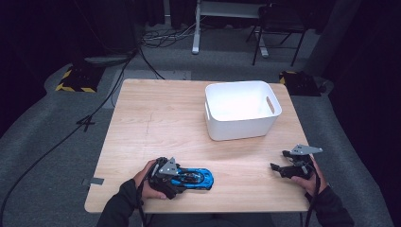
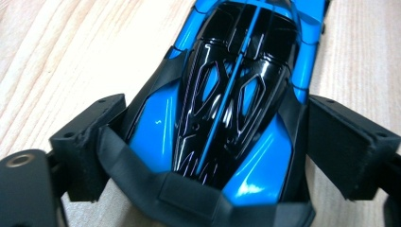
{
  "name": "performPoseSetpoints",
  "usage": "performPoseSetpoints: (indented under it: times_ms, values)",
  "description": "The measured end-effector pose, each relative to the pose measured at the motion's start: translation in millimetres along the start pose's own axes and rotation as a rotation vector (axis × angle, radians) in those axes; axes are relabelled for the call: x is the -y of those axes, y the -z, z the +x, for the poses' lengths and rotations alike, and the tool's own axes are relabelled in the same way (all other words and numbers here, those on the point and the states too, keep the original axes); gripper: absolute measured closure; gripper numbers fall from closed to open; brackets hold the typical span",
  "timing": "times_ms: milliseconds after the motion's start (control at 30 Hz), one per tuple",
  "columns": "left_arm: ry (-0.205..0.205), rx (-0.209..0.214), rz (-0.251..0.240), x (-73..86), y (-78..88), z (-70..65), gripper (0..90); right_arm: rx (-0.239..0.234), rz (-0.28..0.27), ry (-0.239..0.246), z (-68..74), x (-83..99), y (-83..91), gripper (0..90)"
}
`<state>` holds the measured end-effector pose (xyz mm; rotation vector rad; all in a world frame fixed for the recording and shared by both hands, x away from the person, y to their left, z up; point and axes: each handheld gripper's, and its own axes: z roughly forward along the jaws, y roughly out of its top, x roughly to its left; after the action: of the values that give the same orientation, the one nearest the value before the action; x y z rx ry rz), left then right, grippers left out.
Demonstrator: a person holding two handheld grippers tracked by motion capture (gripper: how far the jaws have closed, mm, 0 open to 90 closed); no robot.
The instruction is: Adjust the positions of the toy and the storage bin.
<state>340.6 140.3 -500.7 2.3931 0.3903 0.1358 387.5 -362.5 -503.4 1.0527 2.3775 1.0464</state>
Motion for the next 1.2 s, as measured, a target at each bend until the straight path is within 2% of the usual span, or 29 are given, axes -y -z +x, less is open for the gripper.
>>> performPoseSetpoints:
  times_ms: [100, 167, 200, 300, 367, 667, 767, 800, 900, 933, 1133, 1200]
  values:
    - [0.001, 0.019, -0.01, 0.8, 0.2, -1.5, 15.4, 0.0, 0.0, 0.0, 0.0, 0.0, 0.0, 15.6]
    - [-0.019, 0.023, -0.009, 1.8, 2.1, -1.2, 17.5, 0.0, -0.001, 0.002, -0.2, 0.0, -0.1, 15.6]
    - [-0.008, 0.03, -0.01, 2.6, 2.2, -2.3, 18.5, 0.0, 0.0, 0.0, 0.0, 0.0, 0.0, 15.7]
    - [-0.02, 0.028, -0.012, 3.9, 3.9, -2.0, 19.8, 0.0, 0.0, 0.001, -0.1, 0.0, 0.0, 15.7]
    - [-0.014, 0.03, -0.01, 4.7, 4.5, -2.2, 20.8, 0.0, 0.001, -0.001, 0.1, 0.0, 0.0, 15.6]
    - [0.008, 0.015, -0.013, 2.8, 2.4, -4.0, 19.1, 0.0, 0.0, 0.002, -0.2, 0.0, -0.1, 15.7]
    - [0.02, -0.006, -0.002, -0.9, -0.7, -4.1, 13.0, 0.0, 0.0, 0.002, -0.2, 0.0, -0.1, 15.6]
    - [0.03, -0.001, 0.002, -1.8, -2.0, -4.7, 12.5, 0.0, -0.001, 0.002, -0.2, 0.0, -0.1, 15.6]
    - [0.025, 0.01, 0.008, -6.1, -4.4, -4.1, 12.9, 0.0, 0.0, 0.001, -0.1, 0.0, -0.1, 15.7]
    - [0.027, 0.013, -0.009, -8.2, -6.3, -3.8, 13.4, 0.0, -0.001, 0.002, -0.2, 0.0, -0.1, 15.7]
    - [0.0, 0.023, 0.015, -16.9, -14.0, -3.6, 12.2, 0.001, 0.0, 0.001, -0.1, 0.0, 0.0, 15.6]
    - [0.004, 0.027, 0.002, -16.6, -14.2, -3.3, 13.0, 0.001, 0.0, 0.001, -0.1, 0.0, 0.0, 15.6]
